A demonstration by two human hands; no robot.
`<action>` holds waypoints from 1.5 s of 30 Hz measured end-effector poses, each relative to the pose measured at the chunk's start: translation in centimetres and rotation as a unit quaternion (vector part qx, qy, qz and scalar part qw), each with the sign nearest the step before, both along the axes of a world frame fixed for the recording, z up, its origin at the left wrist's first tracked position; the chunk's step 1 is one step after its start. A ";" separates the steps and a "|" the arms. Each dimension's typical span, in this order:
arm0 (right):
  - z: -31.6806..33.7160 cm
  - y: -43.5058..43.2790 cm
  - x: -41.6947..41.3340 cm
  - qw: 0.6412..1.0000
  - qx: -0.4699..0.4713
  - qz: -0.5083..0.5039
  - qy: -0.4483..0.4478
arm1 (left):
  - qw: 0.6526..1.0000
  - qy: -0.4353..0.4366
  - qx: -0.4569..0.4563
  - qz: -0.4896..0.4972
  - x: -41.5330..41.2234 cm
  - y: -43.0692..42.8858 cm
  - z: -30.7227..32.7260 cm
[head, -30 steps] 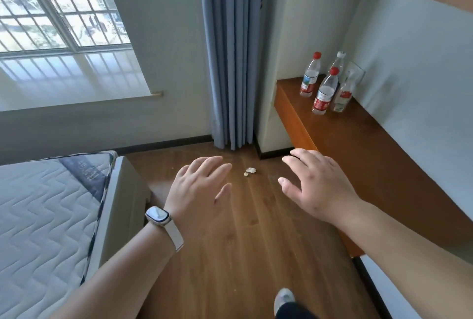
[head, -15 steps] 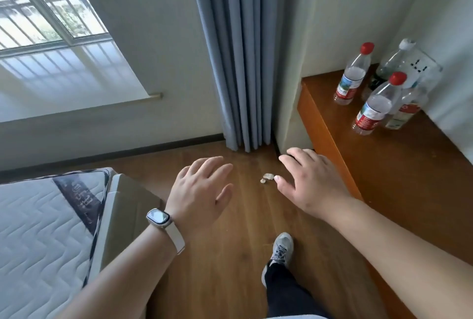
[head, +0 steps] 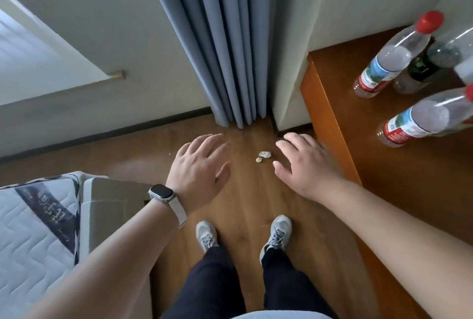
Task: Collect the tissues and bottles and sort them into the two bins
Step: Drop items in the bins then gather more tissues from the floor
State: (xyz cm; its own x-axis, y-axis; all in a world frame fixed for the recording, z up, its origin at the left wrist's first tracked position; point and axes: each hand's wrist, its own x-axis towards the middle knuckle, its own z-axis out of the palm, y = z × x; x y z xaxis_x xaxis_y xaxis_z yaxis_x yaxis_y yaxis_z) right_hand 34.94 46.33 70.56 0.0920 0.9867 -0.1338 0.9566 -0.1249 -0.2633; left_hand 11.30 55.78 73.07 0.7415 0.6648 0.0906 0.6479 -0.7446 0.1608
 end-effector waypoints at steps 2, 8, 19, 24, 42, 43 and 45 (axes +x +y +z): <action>-1.9 1.1 -0.1 1.000 -0.017 -0.024 0.012 | 1.000 0.000 -0.005 -0.009 0.6 1.9 -1.9; -9.7 3.9 -0.9 0.994 -0.037 -0.096 0.028 | 0.997 -0.022 -0.065 -0.041 2.4 7.1 -11.1; -33.8 9.5 -1.0 0.989 -0.057 -0.134 0.027 | 0.987 0.021 -0.153 -0.046 2.9 10.9 -39.2; -47.5 10.9 0.7 0.988 -0.104 -0.112 0.007 | 0.983 0.066 -0.162 -0.046 4.4 12.3 -52.8; -78.2 16.0 6.0 0.982 -0.177 -0.064 -0.030 | 0.966 0.128 -0.211 -0.072 12.5 13.9 -82.7; -78.9 16.2 6.0 0.982 -0.174 -0.065 -0.031 | 0.967 0.126 -0.209 -0.073 12.7 13.8 -83.3; -79.7 16.3 5.9 0.982 -0.168 -0.083 -0.027 | 0.969 0.123 -0.201 -0.077 13.2 13.6 -84.1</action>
State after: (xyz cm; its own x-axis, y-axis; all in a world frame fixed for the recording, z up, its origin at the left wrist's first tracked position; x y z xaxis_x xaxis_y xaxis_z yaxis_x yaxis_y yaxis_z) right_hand 40.85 62.63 -9.18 0.2643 0.8583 -0.4399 0.9270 -0.3519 -0.1296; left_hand 24.48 69.40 -11.02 0.8010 0.4893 -0.3450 0.5895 -0.7451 0.3119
